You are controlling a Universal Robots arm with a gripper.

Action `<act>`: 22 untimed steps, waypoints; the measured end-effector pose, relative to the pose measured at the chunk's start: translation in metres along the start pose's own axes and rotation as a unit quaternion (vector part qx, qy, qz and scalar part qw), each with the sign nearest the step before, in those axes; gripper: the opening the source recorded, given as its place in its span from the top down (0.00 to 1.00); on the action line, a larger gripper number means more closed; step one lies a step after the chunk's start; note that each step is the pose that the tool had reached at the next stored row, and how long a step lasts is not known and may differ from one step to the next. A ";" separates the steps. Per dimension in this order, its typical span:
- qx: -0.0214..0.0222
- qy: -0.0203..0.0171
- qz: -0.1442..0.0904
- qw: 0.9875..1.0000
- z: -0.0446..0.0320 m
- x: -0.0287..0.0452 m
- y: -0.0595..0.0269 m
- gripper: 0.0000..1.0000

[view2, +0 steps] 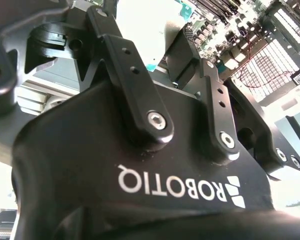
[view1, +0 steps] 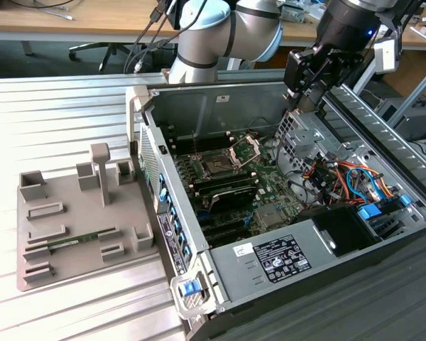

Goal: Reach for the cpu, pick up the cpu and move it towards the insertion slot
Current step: 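Pick up the cpu and move it towards the insertion slot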

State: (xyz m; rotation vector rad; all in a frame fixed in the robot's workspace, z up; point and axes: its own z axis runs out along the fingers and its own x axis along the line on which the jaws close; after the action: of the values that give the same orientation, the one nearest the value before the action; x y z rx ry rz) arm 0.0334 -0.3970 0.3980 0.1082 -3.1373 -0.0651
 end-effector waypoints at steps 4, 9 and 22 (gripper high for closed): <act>0.000 0.000 0.000 1.000 0.0000 -0.0051 -0.0004 0.45; 0.000 0.000 0.000 1.000 0.0000 -0.0116 -0.0007 0.45; 0.000 0.000 0.000 1.000 0.0014 -0.0159 -0.0011 0.45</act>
State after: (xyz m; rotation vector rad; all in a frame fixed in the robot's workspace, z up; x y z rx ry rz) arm 0.0493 -0.3969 0.3966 0.1082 -3.1373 -0.0651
